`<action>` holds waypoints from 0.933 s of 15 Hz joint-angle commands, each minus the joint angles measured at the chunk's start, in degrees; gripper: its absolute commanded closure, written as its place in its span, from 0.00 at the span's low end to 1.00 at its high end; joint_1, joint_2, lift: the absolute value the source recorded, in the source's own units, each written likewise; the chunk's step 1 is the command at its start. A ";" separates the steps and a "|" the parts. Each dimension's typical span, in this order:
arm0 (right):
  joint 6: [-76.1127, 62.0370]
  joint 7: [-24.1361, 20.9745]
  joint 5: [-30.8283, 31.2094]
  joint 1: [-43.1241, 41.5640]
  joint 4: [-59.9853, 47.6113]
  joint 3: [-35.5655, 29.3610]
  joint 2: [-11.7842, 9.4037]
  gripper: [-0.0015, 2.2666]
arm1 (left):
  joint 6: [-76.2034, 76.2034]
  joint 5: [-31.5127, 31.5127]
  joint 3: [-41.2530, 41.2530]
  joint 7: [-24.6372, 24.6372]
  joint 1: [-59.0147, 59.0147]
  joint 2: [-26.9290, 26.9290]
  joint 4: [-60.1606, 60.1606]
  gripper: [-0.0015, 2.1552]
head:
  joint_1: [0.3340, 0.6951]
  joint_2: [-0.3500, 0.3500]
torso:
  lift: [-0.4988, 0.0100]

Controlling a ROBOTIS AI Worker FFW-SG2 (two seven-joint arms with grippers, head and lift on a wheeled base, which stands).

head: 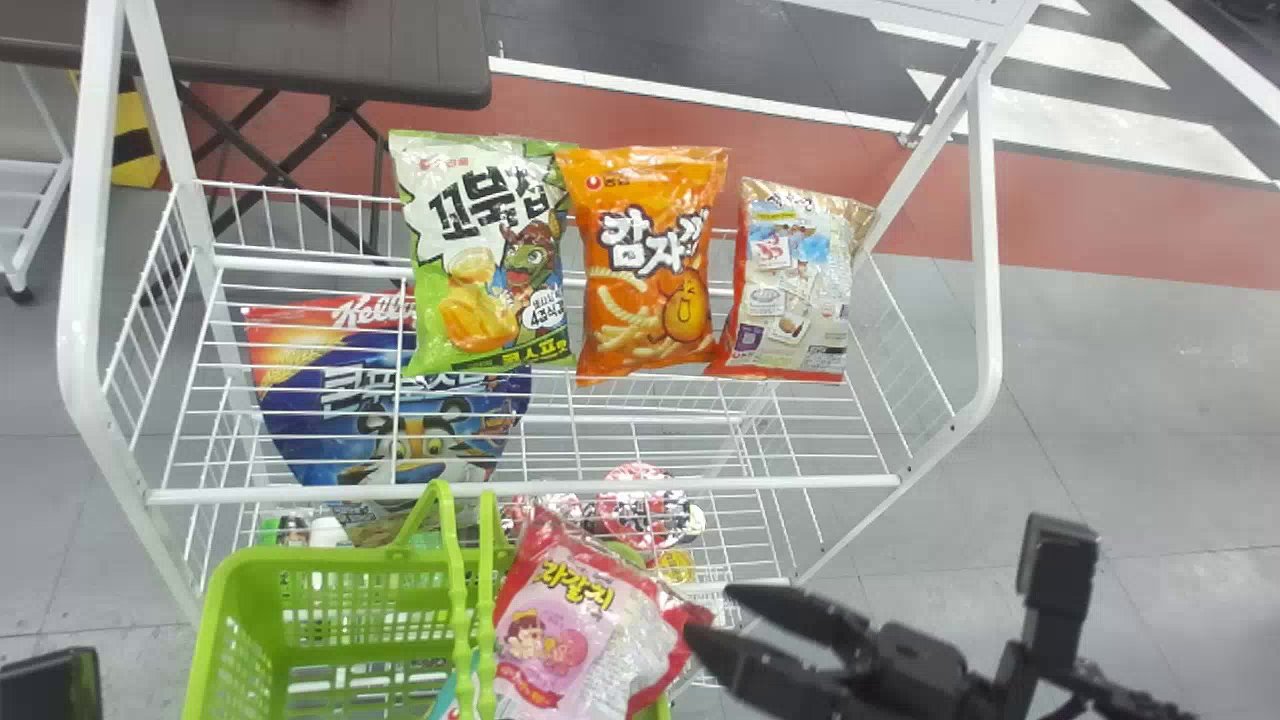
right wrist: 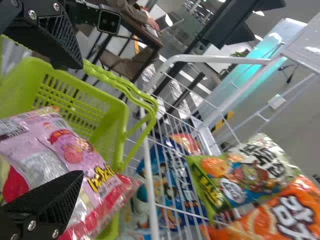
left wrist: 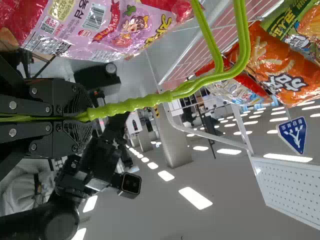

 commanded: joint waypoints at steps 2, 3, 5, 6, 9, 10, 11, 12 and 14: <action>-10.08 -3.05 4.71 -3.86 0.02 0.47 0.28 0.03 | 0.48 0.04 0.00 -0.09 -0.06 0.18 -0.09 0.51 | 1.00 0.00 | 0.98; -17.81 -6.21 6.11 -3.95 0.73 2.05 0.28 0.03 | 0.66 0.13 0.00 -0.09 -0.06 0.27 -0.09 0.51 | 1.00 0.00 | 0.98; -28.01 -9.55 10.68 -8.08 5.39 6.18 0.28 0.03 | 0.84 0.13 0.00 -0.18 -0.06 0.35 -0.09 0.51 | 1.00 0.00 | 0.98; -28.71 -10.08 12.79 -11.51 8.20 8.29 0.28 0.03 | 0.84 0.13 0.00 -0.18 -0.06 0.35 -0.09 0.51 | 1.00 0.00 | 0.98; -28.89 -13.16 17.98 -19.77 16.99 15.85 0.28 0.03 | 1.19 -0.05 -0.09 0.00 -0.85 0.35 0.35 0.51 | 1.00 0.00 | 0.98; -29.59 -15.62 19.83 -22.32 20.06 19.10 0.28 0.03 | 1.19 -0.05 -0.09 0.00 -1.20 0.35 0.61 0.51 | 1.00 0.00 | 0.98; -31.00 -18.34 21.32 -24.87 23.58 22.62 0.28 0.03 | 1.36 -0.05 -0.09 0.00 -1.73 0.35 1.23 0.51 | 1.00 0.01 | 0.98; -31.70 -20.72 21.85 -27.06 26.48 25.43 0.28 0.03 | 1.36 -0.05 -0.09 0.00 -1.99 0.44 1.49 0.51 | 1.00 0.05 | 0.98; -31.53 -23.79 22.37 -31.90 32.81 30.79 0.28 0.04 | 2.77 -0.05 -0.18 -0.18 -2.96 0.62 2.28 0.51 | 1.00 0.14 | 0.98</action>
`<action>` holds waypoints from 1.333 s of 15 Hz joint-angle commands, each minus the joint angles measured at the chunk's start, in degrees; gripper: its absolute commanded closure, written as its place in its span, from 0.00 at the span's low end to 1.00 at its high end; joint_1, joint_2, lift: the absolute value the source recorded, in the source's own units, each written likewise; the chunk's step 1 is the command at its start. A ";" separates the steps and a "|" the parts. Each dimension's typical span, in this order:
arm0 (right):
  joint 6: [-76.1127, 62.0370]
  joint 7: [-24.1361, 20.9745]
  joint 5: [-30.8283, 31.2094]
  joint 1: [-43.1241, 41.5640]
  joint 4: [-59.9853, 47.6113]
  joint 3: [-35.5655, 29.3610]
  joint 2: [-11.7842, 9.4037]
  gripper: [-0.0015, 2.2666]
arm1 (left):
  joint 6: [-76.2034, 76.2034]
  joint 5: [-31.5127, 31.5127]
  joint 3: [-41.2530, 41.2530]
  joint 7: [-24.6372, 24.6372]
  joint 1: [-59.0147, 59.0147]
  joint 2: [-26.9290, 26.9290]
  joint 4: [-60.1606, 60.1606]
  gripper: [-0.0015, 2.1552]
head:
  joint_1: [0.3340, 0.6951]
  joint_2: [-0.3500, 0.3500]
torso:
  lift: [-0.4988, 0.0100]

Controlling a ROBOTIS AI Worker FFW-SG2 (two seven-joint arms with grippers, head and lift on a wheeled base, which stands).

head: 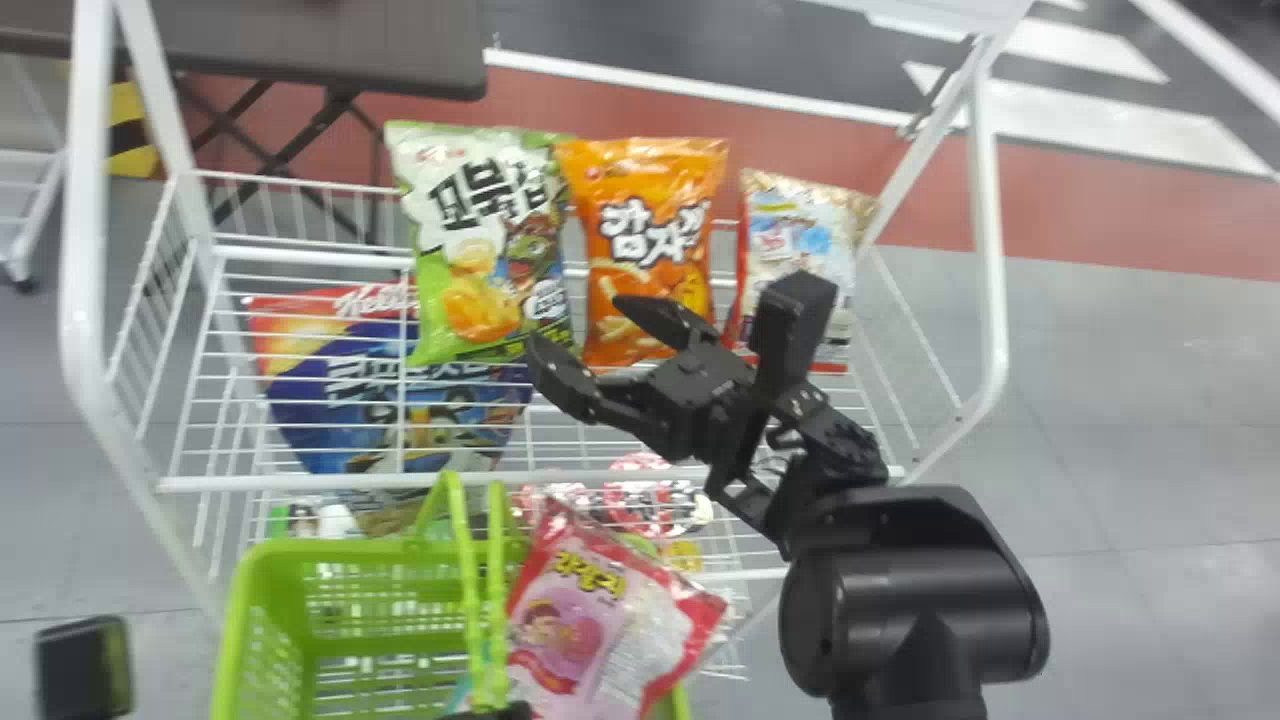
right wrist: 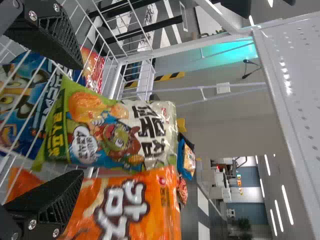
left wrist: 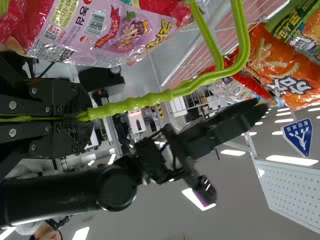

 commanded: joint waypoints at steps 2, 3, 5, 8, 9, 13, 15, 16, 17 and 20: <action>-0.10 -5.94 0.91 -7.33 8.67 7.80 0.14 0.04 | 1.84 0.12 -0.03 -0.53 -1.43 0.39 0.93 0.51 | 1.00 0.24 | 0.98; -0.10 -9.11 1.35 -9.71 11.49 9.91 0.14 0.04 | 1.84 0.38 0.23 -0.80 -1.52 0.56 1.28 0.51 | 1.00 0.29 | 0.98; -0.63 -16.40 2.49 -11.73 13.60 12.72 0.14 0.04 | 1.84 0.64 0.58 -1.77 -1.69 0.74 2.25 0.51 | 1.00 0.34 | 0.98; -3.27 -27.65 5.83 -12.17 15.53 16.77 0.14 0.06 | 2.72 1.00 1.02 -3.17 -2.66 1.00 3.48 0.51 | 1.00 0.38 | 0.98; -3.79 -32.48 6.71 -12.17 16.32 18.53 0.14 0.07 | 2.90 1.26 1.64 -3.43 -2.57 1.09 3.66 0.51 | 1.00 0.37 | 0.98; 0.60 -38.90 9.87 -13.75 18.08 20.02 0.14 0.08 | 3.07 1.88 1.73 -3.52 -2.75 1.88 3.57 0.51 | 1.00 0.38 | 0.98; 2.54 -39.25 9.70 -14.98 19.57 19.58 0.14 0.08 | 3.78 1.88 1.64 -3.52 -2.75 1.88 3.48 0.51 | 1.00 0.37 | 0.98; 2.71 -38.72 8.99 -15.33 19.66 18.96 0.14 0.16 | 3.78 1.88 1.64 -3.61 -2.75 1.88 3.48 0.51 | 1.00 0.35 | 0.98; 5.70 -37.49 8.11 -16.12 19.66 18.35 0.14 0.37 | 3.78 1.88 1.55 -3.61 -2.75 1.88 3.48 0.51 | 1.00 0.35 | 0.98; 8.34 -34.15 4.34 -15.51 18.78 16.50 0.14 0.94 | 3.78 1.88 1.20 -3.52 -2.57 1.79 3.48 0.51 | 1.00 0.34 | 0.98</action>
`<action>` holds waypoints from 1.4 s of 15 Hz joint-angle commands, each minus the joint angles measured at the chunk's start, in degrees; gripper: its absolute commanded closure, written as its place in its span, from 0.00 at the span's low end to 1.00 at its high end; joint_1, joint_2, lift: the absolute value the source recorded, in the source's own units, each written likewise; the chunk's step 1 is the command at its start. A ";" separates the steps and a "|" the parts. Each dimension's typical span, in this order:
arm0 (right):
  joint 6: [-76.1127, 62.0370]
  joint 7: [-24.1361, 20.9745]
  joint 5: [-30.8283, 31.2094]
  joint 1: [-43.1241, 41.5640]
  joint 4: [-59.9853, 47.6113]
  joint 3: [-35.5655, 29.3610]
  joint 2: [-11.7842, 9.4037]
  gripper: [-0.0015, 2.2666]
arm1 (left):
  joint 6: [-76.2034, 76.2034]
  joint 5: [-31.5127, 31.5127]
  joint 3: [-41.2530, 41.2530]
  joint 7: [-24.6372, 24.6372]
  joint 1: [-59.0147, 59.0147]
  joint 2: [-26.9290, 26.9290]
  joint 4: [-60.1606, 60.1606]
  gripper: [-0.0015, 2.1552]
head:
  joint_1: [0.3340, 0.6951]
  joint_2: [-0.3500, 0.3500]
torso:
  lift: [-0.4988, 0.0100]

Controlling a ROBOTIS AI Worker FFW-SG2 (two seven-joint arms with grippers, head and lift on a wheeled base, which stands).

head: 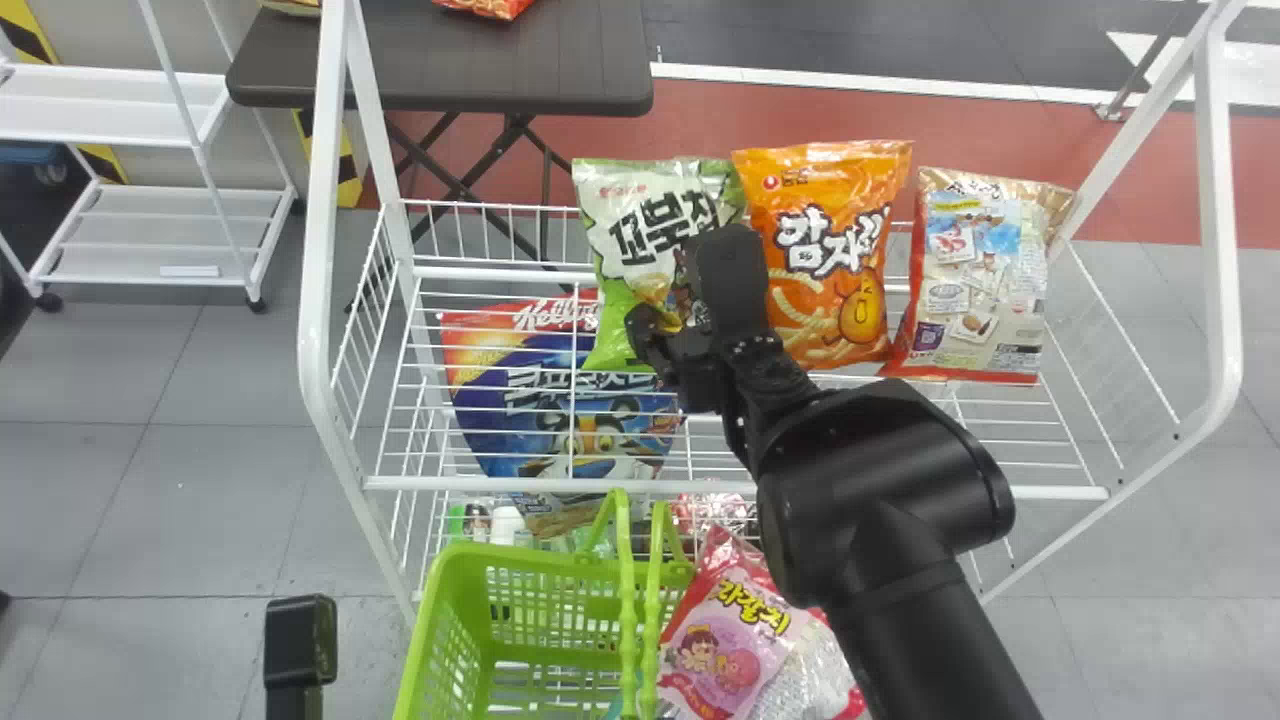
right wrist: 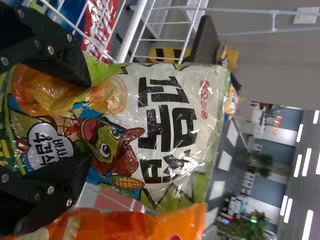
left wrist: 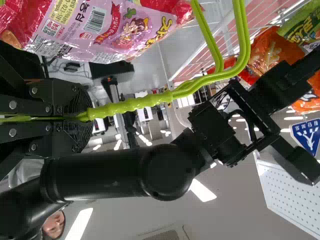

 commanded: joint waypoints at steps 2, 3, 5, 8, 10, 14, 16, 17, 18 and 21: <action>-3.17 3.10 -0.81 2.92 -3.41 -0.77 0.14 0.96 | 0.00 -0.09 -0.25 0.11 0.14 -0.05 -0.10 0.51 | 1.00 0.33 | 0.98; -3.70 4.69 -0.90 3.71 -4.72 -0.77 0.14 0.96 | 0.00 -0.09 -0.42 0.28 0.14 -0.05 -0.19 0.51 | 1.00 0.34 | 0.98; -4.75 6.79 -0.81 5.73 -8.50 -0.59 0.14 0.96 | 0.00 -0.17 -0.60 0.37 0.41 -0.05 -0.54 0.51 | 1.00 0.36 | 0.98; -2.11 6.97 -1.78 10.92 -18.00 -0.15 0.14 0.96 | 0.00 -0.17 -0.51 0.37 0.76 0.04 -0.80 0.51 | 1.00 0.38 | 0.98; 4.39 7.59 -4.06 15.14 -25.91 -0.94 -2.64 0.96 | 0.00 -0.17 -0.16 0.28 0.93 0.04 -1.15 0.51 | 1.00 0.39 | 0.98; 16.52 10.49 -8.98 29.11 -45.51 -9.20 -8.97 0.96 | 0.00 -0.17 0.46 0.90 0.93 0.04 -1.42 0.51 | 1.00 0.32 | 0.98; 16.87 13.65 -9.86 38.08 -52.98 -16.15 -9.49 0.96 | 0.00 -0.26 0.72 1.51 0.93 -0.05 -1.59 0.51 | 1.00 0.20 | 0.98; 18.28 16.20 -11.71 41.77 -55.44 -20.89 -9.49 0.96 | 0.00 -0.35 0.63 2.22 1.02 -0.05 -2.12 0.51 | 1.00 0.15 | 0.98; 18.98 18.22 -11.88 43.79 -56.23 -23.88 -9.49 0.96 | 0.00 -0.35 0.54 2.66 1.11 -0.14 -2.73 0.51 | 1.00 0.09 | 0.98; 20.03 28.86 -8.02 47.13 -56.40 -31.35 -4.04 0.96 | -0.17 -0.96 0.02 3.80 2.60 -0.58 -4.49 0.51 | 1.00 0.00 | 0.98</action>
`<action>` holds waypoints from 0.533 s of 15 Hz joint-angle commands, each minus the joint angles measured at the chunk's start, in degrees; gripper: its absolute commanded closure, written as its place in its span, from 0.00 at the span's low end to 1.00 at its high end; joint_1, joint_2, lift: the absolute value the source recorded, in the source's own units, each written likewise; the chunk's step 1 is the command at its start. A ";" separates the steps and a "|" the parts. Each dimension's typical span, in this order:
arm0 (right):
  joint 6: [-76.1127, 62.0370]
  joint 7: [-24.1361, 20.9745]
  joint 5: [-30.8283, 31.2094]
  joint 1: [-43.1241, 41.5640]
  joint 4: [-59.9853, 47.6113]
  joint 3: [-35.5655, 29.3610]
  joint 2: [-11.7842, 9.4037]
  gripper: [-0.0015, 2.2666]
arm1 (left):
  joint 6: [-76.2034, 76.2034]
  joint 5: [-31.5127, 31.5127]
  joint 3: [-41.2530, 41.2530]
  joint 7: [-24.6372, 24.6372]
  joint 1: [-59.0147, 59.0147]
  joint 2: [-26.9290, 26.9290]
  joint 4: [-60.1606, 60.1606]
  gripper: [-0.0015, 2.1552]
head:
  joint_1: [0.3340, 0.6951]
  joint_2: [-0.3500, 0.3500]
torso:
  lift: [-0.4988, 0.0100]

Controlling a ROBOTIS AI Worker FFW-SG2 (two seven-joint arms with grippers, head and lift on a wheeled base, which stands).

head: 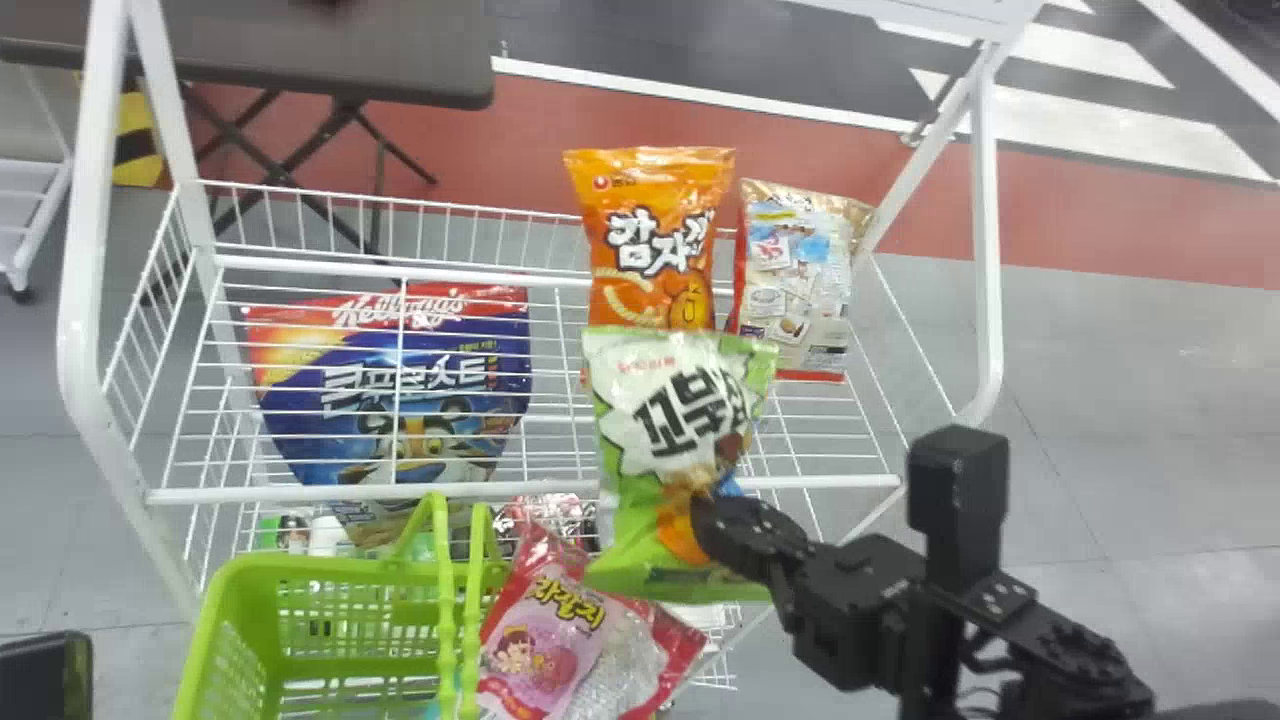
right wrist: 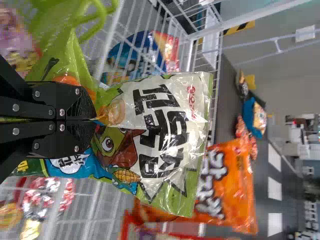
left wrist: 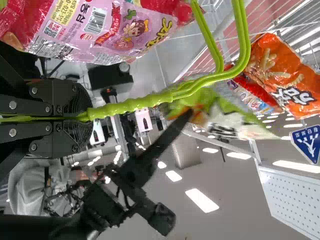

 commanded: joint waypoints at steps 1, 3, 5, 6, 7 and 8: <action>0.31 4.55 6.09 1.31 0.06 -3.00 3.75 0.96 | -0.11 -0.31 -0.34 0.43 0.64 -0.31 -0.77 0.51 | 1.00 0.00 | 0.98; 0.31 5.25 6.09 2.54 0.50 -4.23 3.49 0.96 | -0.29 -0.31 -0.78 0.61 0.64 -0.40 -1.12 0.51 | 1.00 0.00 | 0.98; 0.31 5.60 6.44 3.24 1.20 -3.53 3.31 0.96 | -0.29 -0.39 -1.22 0.69 0.90 -0.40 -1.56 0.51 | 1.00 0.00 | 0.98; 0.13 5.60 6.97 3.59 1.99 -2.39 3.13 0.96 | -0.29 -0.39 -1.31 0.69 1.26 -0.40 -2.08 0.51 | 1.00 0.00 | 0.98; 0.31 5.69 7.23 3.59 2.96 -0.72 3.05 0.96 | -0.46 -0.39 -1.31 0.52 1.78 -0.40 -2.61 0.51 | 1.00 0.00 | 0.98; 1.01 5.87 7.32 3.77 3.49 0.95 2.96 0.96 | -0.46 -0.39 -1.31 0.43 2.13 -0.40 -2.96 0.51 | 1.00 0.00 | 0.98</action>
